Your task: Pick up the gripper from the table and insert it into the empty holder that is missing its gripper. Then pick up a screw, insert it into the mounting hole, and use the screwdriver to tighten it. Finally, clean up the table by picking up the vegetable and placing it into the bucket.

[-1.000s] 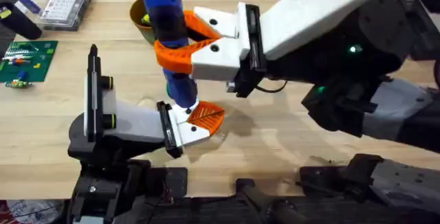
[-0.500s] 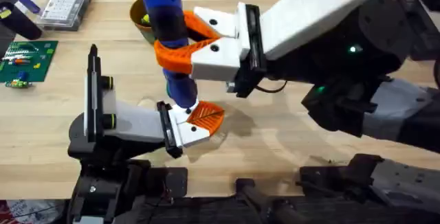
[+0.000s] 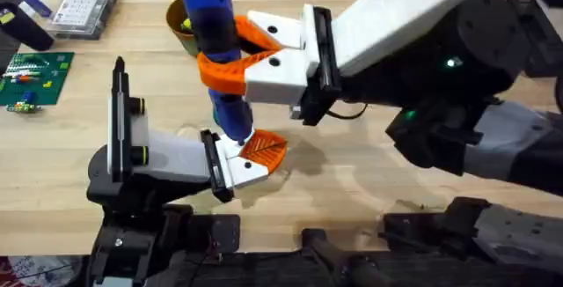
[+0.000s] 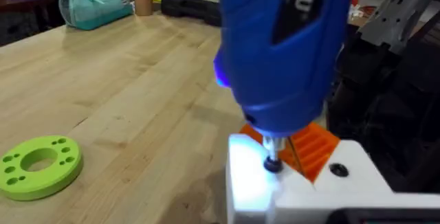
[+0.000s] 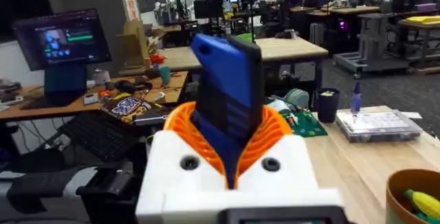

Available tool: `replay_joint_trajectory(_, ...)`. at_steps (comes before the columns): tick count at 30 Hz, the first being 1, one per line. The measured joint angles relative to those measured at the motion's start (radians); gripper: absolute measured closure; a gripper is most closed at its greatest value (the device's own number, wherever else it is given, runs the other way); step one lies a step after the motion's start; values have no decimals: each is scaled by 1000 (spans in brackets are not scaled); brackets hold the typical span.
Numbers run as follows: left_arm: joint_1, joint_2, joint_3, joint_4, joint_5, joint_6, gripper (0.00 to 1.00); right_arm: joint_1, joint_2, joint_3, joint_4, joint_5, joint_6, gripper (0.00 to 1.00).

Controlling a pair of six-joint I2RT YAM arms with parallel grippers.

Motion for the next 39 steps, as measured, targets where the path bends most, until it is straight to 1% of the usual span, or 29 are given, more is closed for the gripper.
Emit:
replay_joint_trajectory(12, 0, 0, 0, 0, 1, 0, 990, -2, 0, 6, -32, 0, -1, 974)
replay_joint_trajectory(26, 0, 0, 0, 0, 0, -4, 990, -2, 0, 12, -12, -6, 0, 974)
replay_joint_trajectory(32, 0, 0, 0, 0, 0, -4, 990, -3, 0, 90, -26, -31, 0, 974)
replay_joint_trajectory(37, 0, 0, 0, 0, 0, -4, 990, -27, 0, 196, -105, -75, -1, 974)
replay_joint_trajectory(39, 0, 0, 0, 0, 0, -4, 990, -42, 0, 221, -136, -88, -3, 974)
